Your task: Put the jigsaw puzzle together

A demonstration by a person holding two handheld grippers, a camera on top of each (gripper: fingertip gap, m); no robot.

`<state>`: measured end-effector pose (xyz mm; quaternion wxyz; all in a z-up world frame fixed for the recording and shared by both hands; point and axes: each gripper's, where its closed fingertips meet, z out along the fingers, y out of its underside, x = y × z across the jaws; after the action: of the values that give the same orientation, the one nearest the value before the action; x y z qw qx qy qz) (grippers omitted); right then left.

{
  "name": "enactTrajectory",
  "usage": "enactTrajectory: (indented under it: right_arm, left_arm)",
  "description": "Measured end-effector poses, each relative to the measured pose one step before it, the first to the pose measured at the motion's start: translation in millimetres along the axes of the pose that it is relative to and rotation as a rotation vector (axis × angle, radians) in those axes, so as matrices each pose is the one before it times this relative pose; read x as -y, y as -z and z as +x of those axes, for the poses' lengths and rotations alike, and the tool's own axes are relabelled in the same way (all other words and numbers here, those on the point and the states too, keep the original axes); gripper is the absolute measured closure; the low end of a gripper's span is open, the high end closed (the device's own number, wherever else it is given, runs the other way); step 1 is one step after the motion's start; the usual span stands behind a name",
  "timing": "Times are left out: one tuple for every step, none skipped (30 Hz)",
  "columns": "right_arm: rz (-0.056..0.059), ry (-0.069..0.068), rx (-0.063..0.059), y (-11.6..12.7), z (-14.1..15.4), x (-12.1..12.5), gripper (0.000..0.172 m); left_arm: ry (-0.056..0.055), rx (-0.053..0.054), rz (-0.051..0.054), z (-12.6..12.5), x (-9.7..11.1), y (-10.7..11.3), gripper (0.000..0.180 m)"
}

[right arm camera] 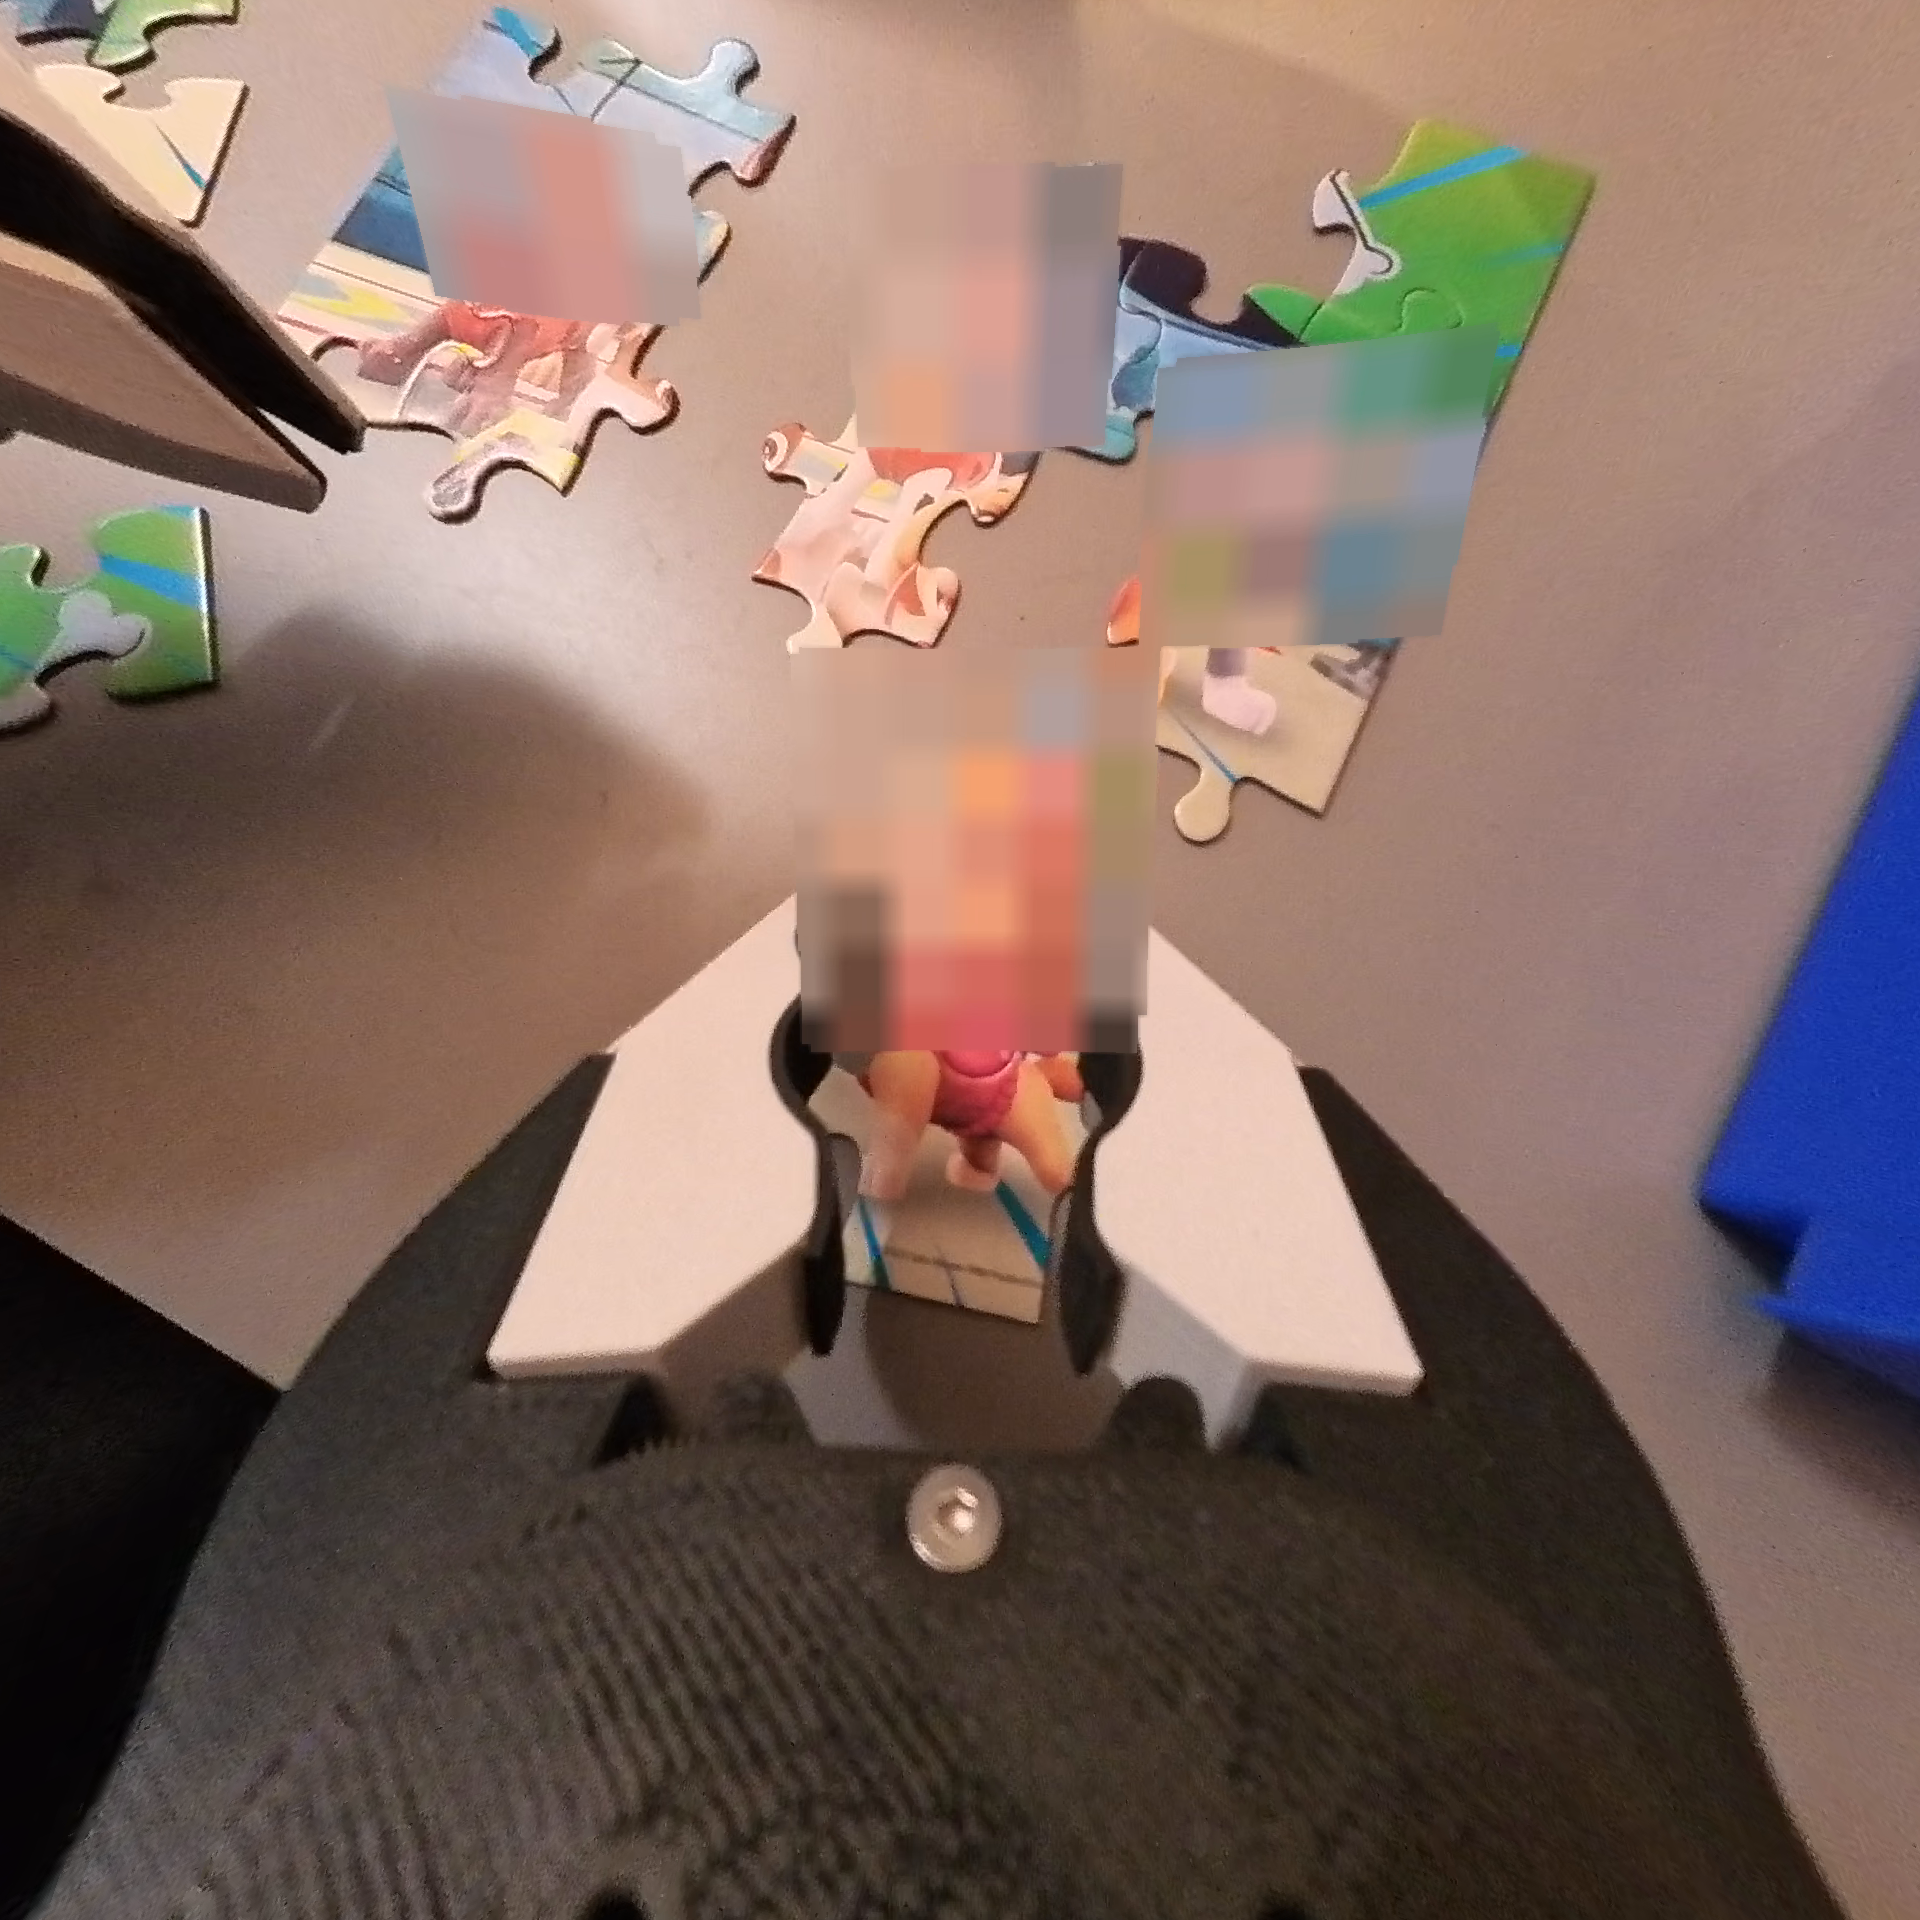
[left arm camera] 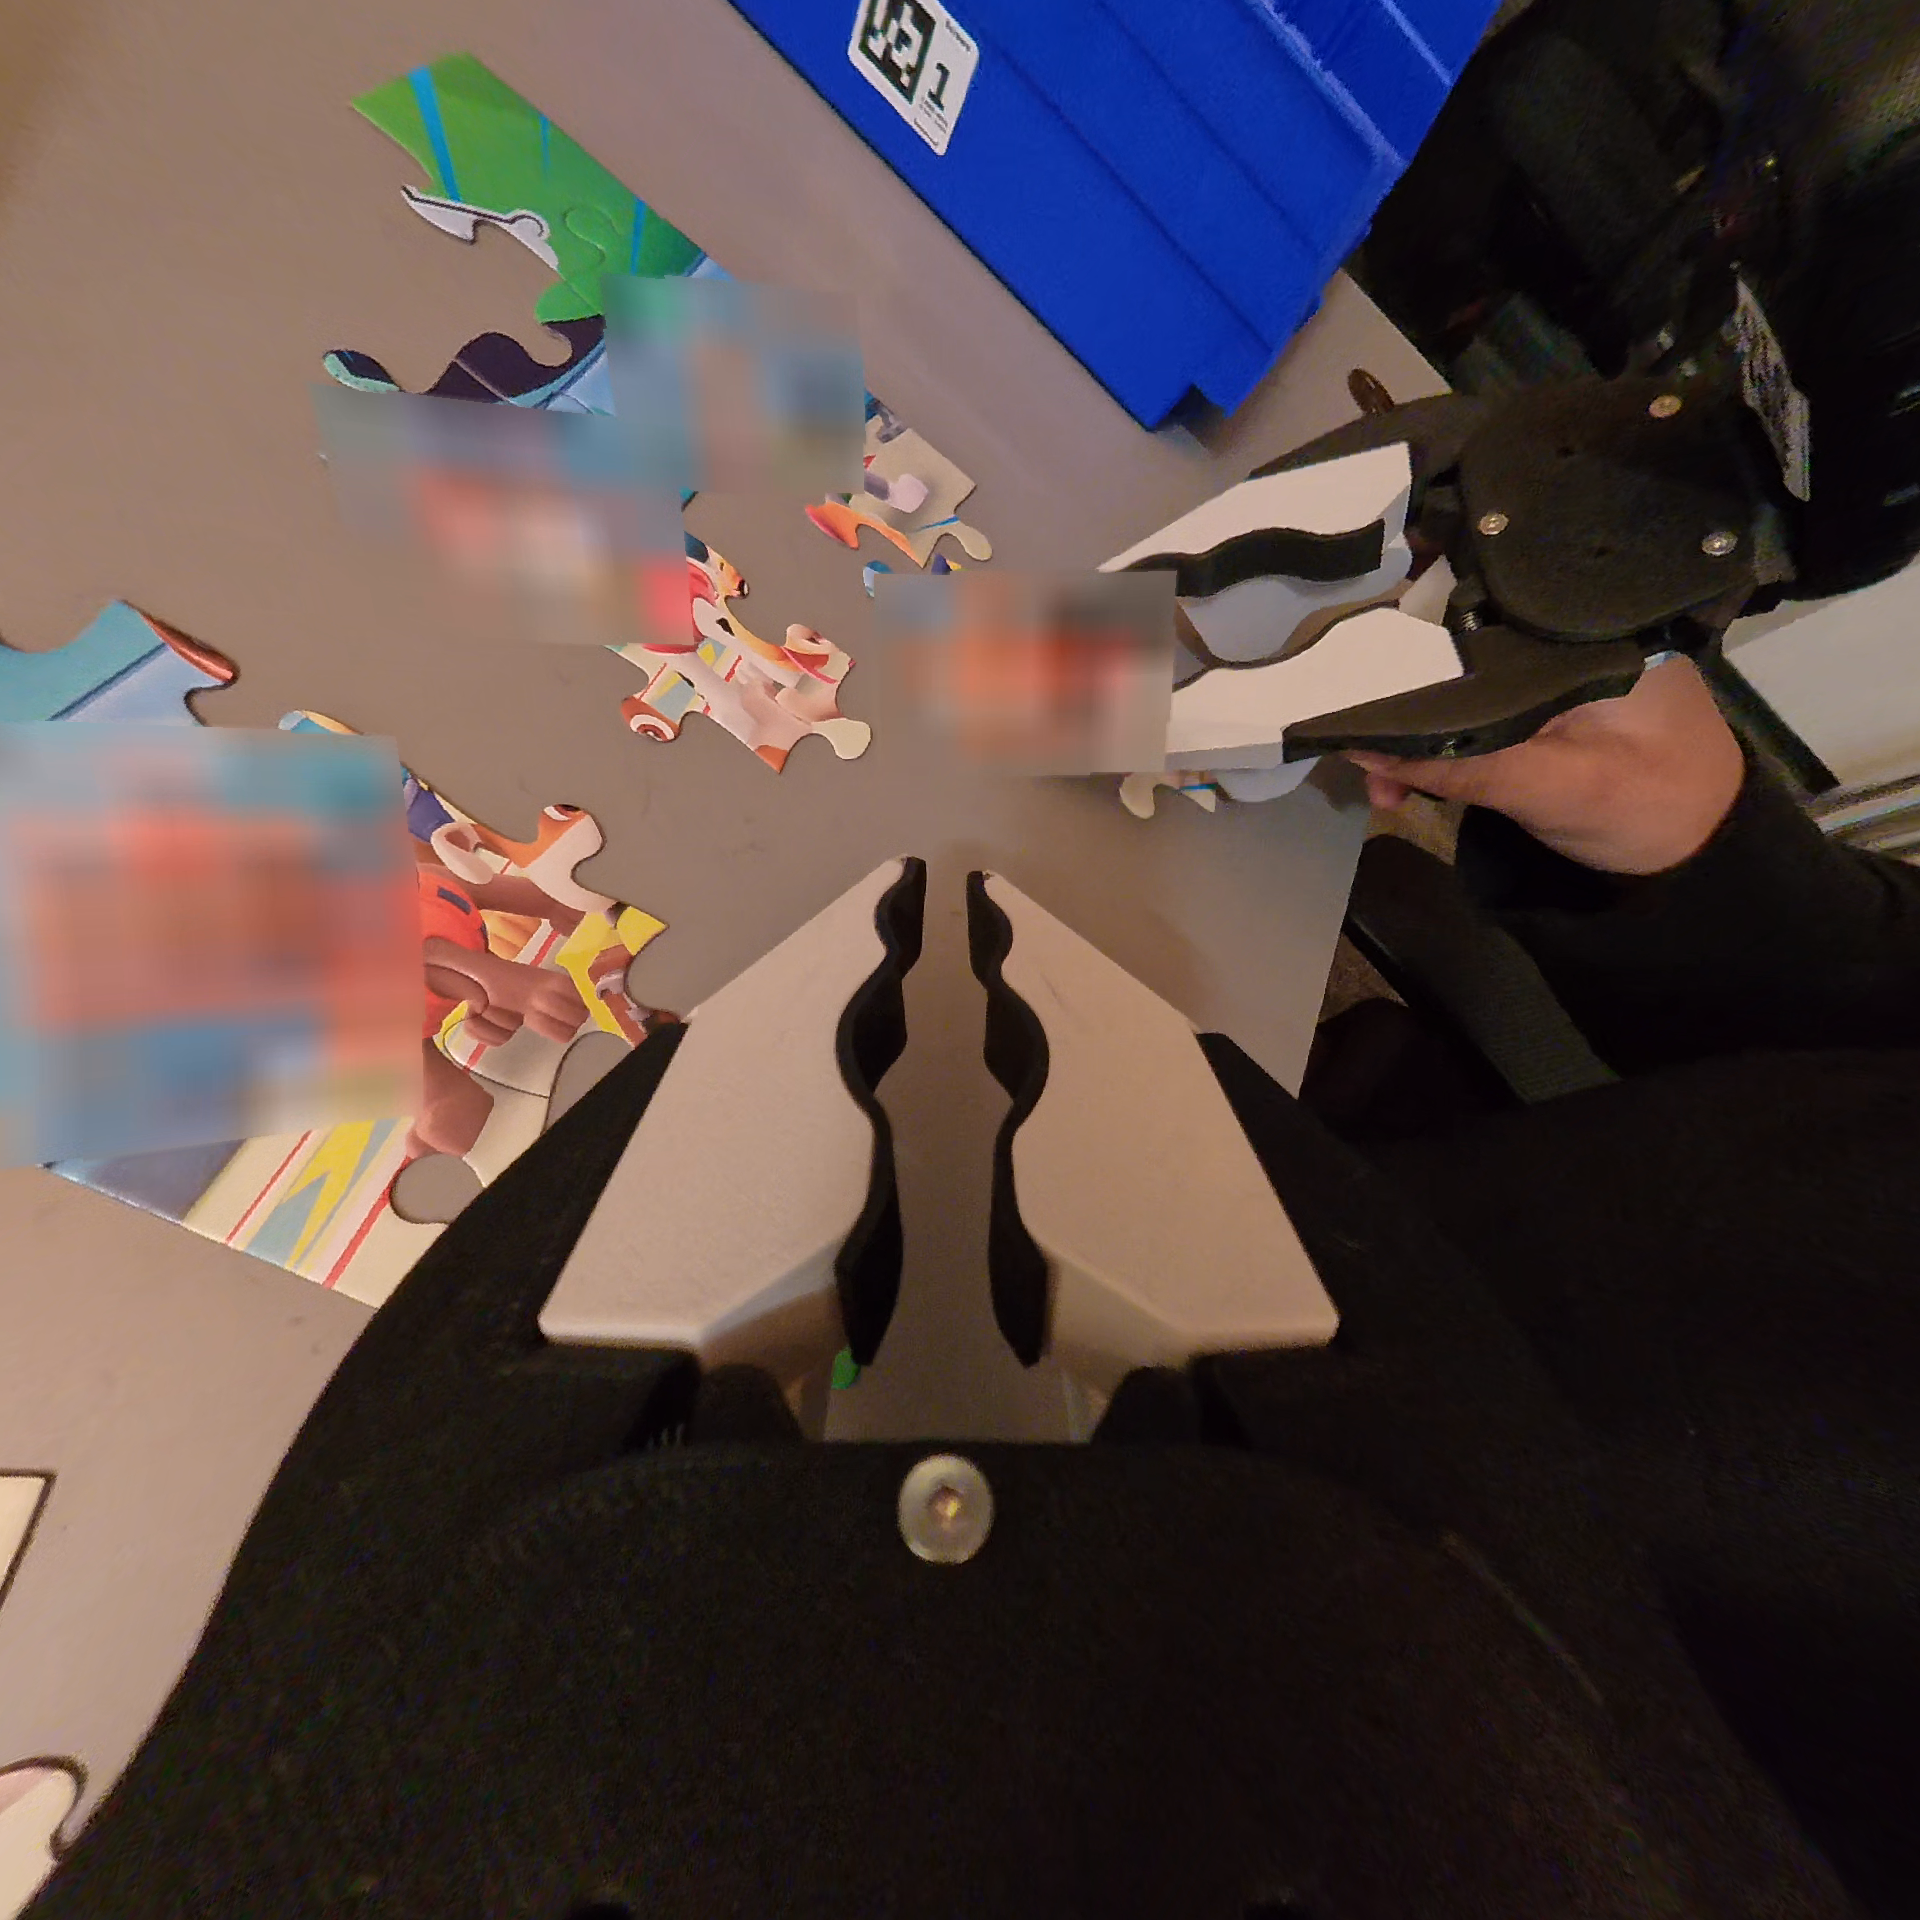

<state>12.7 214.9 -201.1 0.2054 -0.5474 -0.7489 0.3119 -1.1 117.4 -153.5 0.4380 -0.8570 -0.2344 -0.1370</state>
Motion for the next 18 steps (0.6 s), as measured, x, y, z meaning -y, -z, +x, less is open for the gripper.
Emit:
enactTrajectory:
  right_arm:
    - [-0.0009, 0.0178, 0.0084, -0.34, -0.07, 1.15, 0.131]
    - [-0.0081, 0.0208, 0.0100, -0.78, -0.05, 0.42, 0.132]
    - [-0.0130, 0.0295, 0.0114, -1.02, -0.15, -0.20, 0.132]
    - [-0.0188, 0.0384, 0.0091, -1.12, 0.35, -1.12, 0.133]
    - [-0.0234, 0.0461, 0.0081, -1.04, 0.95, -1.78, 0.134]
    - [-0.0200, 0.0500, 0.0178, -1.17, -0.17, -1.48, 0.134]
    - [-0.0168, 0.0329, 0.0198, -0.83, 0.55, -0.71, 0.134]
    - [-0.0191, 0.0105, 0.0256, -0.30, 0.68, -0.48, 0.135]
    - [-0.0195, -0.0005, 0.0318, -0.62, -0.28, -0.38, 0.135]
    - [-0.0136, -0.0037, 0.0275, -0.52, -0.39, 0.00, 0.136]
    - [-0.0094, 0.0023, 0.0067, -0.03, 1.40, 0.08, 0.140]
    - [-0.0087, 0.0046, 0.0076, 0.20, 0.01, -0.23, 0.140]
    - [-0.0064, -0.0041, 0.0021, 0.01, 0.12, -0.03, 0.141]
    - [-0.0043, -0.0084, -0.0016, -0.02, 0.30, 0.09, 0.141]
    - [-0.0017, -0.0071, -0.0042, -0.12, 0.15, 0.14, 0.142]
    - [0.0010, -0.0072, -0.0056, -0.09, 0.06, 0.16, 0.142]
    - [0.0038, -0.0115, -0.0061, -0.19, 0.08, 0.41, 0.142]
    - [0.0068, -0.0134, -0.0055, -0.02, 0.00, 0.27, 0.142]
  left_arm:
    - [0.0034, -0.0022, 0.0015, -0.34, 0.09, 0.37, 0.174]
    - [0.0032, -0.0012, 0.0012, -0.48, 0.05, 0.39, 0.174]
    - [0.0018, 0.0004, 0.0012, -0.54, -0.09, 0.52, 0.174]
    - [0.0009, 0.0017, 0.0017, -0.58, -0.09, 0.76, 0.174]
    - [0.0006, 0.0017, 0.0012, -0.44, -0.09, 0.77, 0.174]
    - [0.0008, 0.0013, 0.0009, -0.42, -0.20, 0.73, 0.174]
    - [0.0012, 0.0008, 0.0016, -0.57, -0.12, 0.71, 0.174]
    - [0.0016, 0.0004, 0.0015, -0.47, 0.09, 0.62, 0.174]
    - [0.0009, 0.0003, 0.0007, -0.50, -0.01, 0.67, 0.174]
    - [-0.0003, 0.0023, 0.0020, -0.41, 0.15, 0.75, 0.174]
    - [-0.0003, 0.0040, 0.0038, -0.61, 0.46, 0.90, 0.174]
    - [0.0015, 0.0031, 0.0050, -0.46, 0.29, 0.95, 0.174]
    - [0.0040, 0.0015, 0.0054, -0.47, 0.28, 0.97, 0.174]
    - [0.0058, 0.0007, 0.0058, -0.60, 0.12, 0.80, 0.174]
    - [0.0069, -0.0002, 0.0050, -0.76, 0.03, 0.61, 0.174]
    - [0.0067, -0.0018, 0.0032, -0.63, -0.33, 0.41, 0.174]
    - [0.0052, -0.0030, 0.0010, -0.38, -0.35, 0.07, 0.174]
    - [0.0026, -0.0033, -0.0011, -0.10, -0.35, 0.05, 0.174]
